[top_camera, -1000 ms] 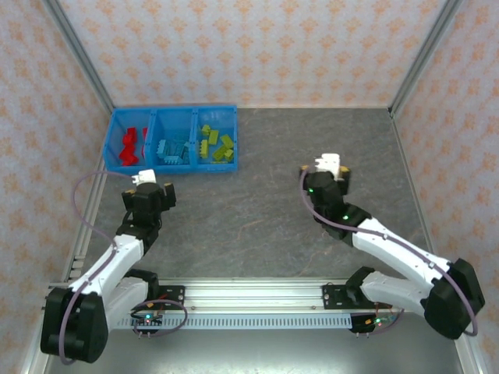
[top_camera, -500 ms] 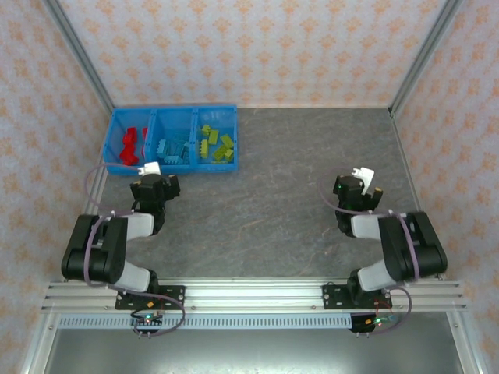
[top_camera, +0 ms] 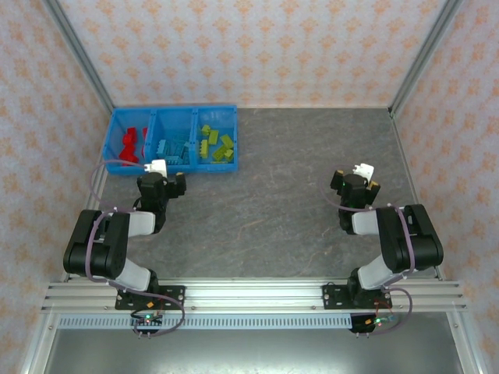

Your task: Sort the legos into containers by color

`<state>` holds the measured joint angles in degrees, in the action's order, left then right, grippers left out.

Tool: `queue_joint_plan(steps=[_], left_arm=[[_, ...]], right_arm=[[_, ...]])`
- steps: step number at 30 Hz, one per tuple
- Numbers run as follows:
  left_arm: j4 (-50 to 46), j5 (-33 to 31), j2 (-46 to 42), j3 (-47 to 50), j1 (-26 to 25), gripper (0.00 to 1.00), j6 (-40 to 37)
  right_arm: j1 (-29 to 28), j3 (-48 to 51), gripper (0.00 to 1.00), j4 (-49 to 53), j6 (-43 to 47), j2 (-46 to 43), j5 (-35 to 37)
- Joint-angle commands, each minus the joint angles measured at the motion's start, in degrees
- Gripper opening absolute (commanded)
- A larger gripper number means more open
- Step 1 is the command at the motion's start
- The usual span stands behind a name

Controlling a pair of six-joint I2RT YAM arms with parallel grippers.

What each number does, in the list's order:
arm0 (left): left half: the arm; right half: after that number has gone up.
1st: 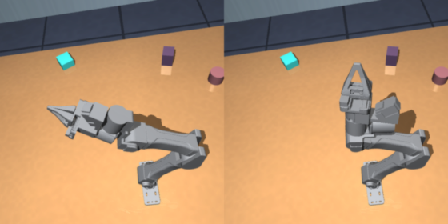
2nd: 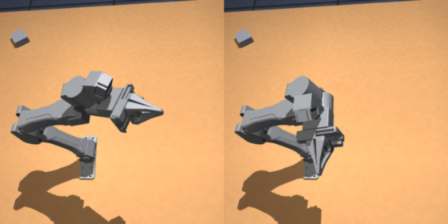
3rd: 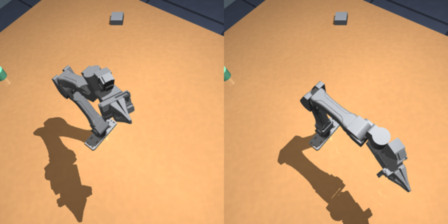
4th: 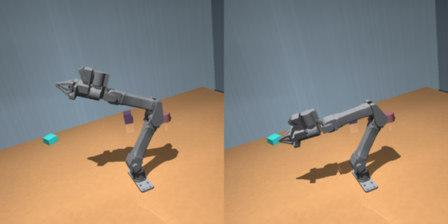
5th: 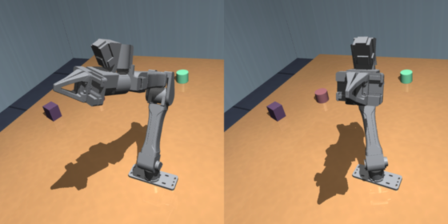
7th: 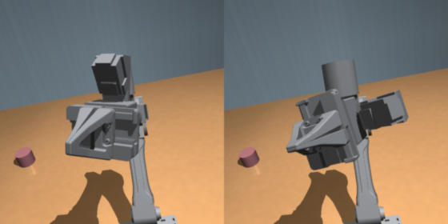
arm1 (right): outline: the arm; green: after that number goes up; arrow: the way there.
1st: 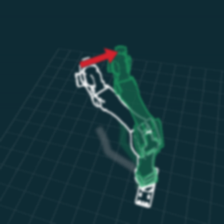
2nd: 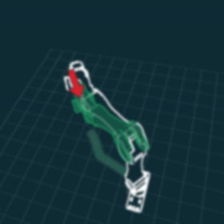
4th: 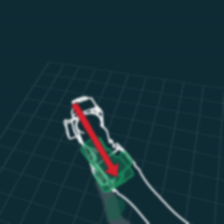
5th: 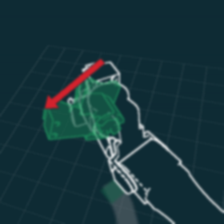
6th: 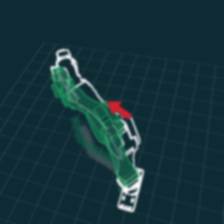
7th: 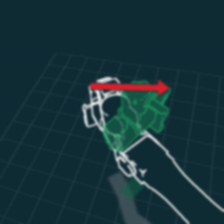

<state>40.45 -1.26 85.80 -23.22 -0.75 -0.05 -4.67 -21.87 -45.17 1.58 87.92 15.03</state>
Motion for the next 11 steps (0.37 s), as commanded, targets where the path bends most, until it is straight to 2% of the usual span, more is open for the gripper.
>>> queue_joint_plan(steps=[1, 11], left_arm=[[2.09, 0.38, -0.02, -1.21, -0.48, 1.00, -0.75], [2.09, 0.40, -0.04, -1.21, -0.47, 1.00, -0.74]], right_arm=[[0.18, -1.07, 0.99, -1.63, -0.62, -0.59, -0.49], [0.18, -0.98, 0.99, -1.69, -0.62, -0.60, -0.44]])
